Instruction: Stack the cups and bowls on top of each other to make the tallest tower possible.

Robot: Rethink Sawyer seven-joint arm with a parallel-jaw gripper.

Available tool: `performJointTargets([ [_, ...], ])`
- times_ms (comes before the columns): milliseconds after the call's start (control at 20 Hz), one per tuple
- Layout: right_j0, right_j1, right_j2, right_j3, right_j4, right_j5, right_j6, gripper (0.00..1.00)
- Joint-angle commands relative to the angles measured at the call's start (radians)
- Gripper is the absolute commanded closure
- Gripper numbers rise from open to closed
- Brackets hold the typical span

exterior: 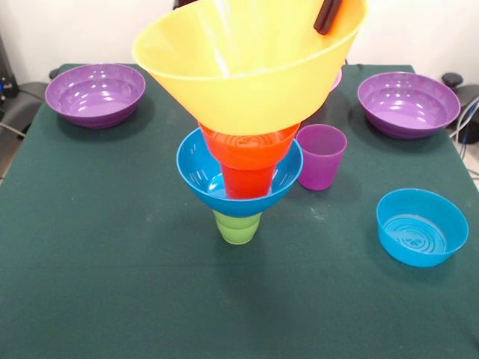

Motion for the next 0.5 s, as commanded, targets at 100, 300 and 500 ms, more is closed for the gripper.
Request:
performJointTargets([
  [100, 0.019, 0.015, 0.036, -0.014, -0.003, 0.078, 0.141, 1.0],
  [300, 0.025, 0.017, 0.03, -0.012, -0.006, 0.079, 0.144, 1.0],
  [500, 0.031, 0.019, 0.024, -0.011, -0.005, 0.084, 0.149, 1.0],
])
